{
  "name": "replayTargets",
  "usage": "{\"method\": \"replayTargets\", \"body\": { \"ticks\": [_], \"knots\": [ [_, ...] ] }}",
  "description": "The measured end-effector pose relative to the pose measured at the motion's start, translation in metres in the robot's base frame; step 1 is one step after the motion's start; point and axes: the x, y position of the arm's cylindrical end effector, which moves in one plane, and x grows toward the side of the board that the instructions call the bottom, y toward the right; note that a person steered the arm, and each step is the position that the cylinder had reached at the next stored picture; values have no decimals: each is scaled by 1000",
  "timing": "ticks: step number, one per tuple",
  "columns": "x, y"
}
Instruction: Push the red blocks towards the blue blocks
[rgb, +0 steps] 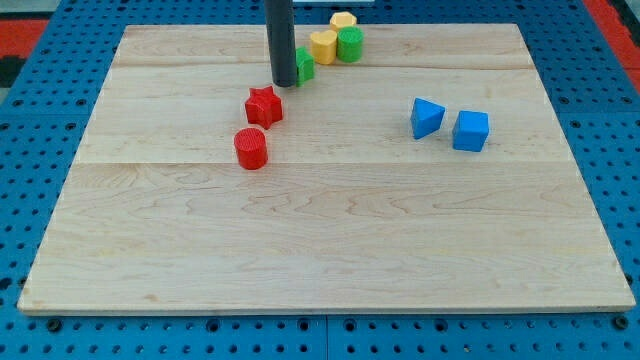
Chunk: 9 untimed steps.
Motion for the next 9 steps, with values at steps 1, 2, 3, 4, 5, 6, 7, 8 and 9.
{"method": "replayTargets", "body": {
  "ticks": [1,2,3,4,5,6,7,8,9],
  "knots": [
    [6,-11],
    [9,-21],
    [28,-36],
    [55,-58],
    [69,-80],
    [65,-31],
    [61,63],
    [61,146],
    [61,109]
  ]
}}
